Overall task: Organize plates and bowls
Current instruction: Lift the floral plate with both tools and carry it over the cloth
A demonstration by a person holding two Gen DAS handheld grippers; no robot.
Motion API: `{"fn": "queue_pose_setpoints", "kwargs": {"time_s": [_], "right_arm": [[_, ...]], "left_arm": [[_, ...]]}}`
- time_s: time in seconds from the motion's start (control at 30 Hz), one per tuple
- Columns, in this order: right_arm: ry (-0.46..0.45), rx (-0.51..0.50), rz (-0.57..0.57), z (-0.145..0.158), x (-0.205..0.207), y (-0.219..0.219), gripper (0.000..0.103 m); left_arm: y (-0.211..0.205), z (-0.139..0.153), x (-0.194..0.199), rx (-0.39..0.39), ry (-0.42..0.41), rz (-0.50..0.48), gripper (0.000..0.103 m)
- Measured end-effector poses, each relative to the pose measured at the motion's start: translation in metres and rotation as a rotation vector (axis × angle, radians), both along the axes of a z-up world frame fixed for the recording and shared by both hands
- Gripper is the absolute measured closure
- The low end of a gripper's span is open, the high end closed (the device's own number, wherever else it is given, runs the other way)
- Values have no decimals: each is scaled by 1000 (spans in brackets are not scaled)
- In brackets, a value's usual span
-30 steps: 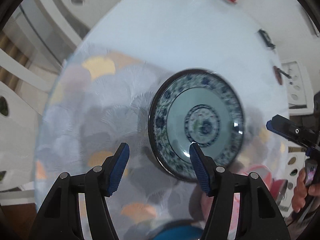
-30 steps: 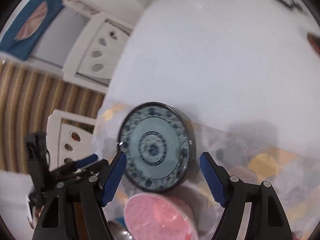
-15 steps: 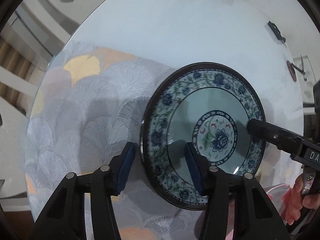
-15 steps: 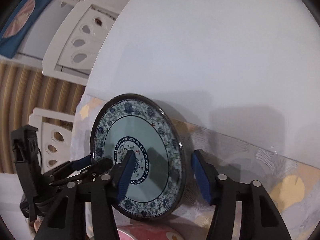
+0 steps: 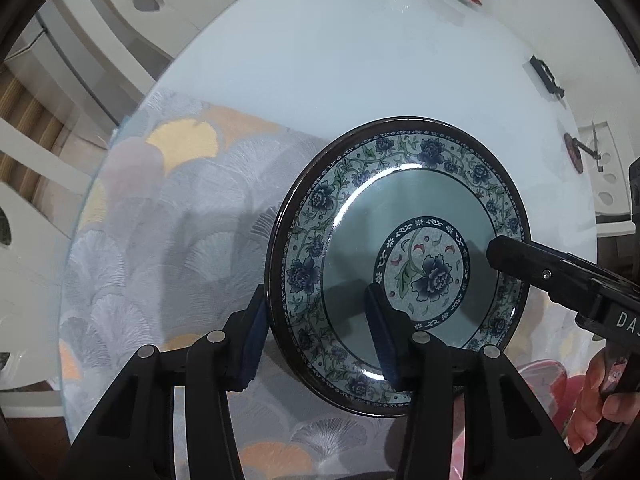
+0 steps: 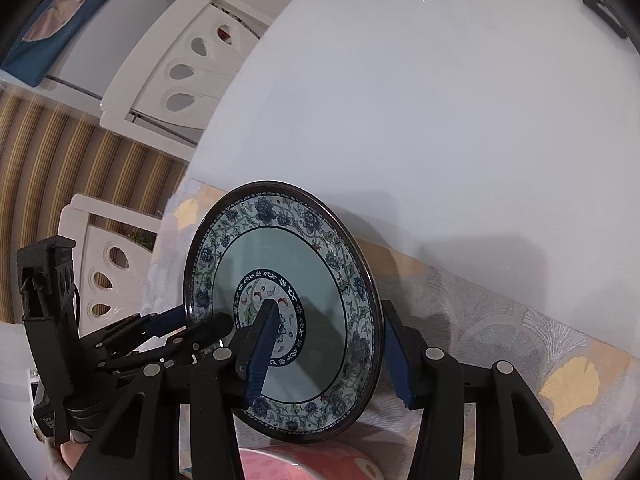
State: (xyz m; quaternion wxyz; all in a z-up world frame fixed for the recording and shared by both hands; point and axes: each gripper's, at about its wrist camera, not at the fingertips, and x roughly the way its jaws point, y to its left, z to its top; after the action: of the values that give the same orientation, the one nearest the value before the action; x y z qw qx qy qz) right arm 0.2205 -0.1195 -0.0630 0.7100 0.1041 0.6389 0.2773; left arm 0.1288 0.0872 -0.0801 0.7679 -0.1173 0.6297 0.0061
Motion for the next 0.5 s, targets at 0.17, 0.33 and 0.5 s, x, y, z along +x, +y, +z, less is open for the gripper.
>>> {"fn": "queue_pose_setpoints", "kwargs": {"time_s": [0.17, 0.33, 0.5], "right_arm": [[-47, 6, 23, 21, -4, 9, 53], [-91, 35, 40, 41, -8, 14, 53], [-133, 53, 57, 64, -14, 18, 53]], "left_arm": [[8, 19, -7, 20, -39, 10, 59], [22, 41, -18, 31, -77, 29, 59], [25, 61, -30, 41, -114, 36, 59]]}}
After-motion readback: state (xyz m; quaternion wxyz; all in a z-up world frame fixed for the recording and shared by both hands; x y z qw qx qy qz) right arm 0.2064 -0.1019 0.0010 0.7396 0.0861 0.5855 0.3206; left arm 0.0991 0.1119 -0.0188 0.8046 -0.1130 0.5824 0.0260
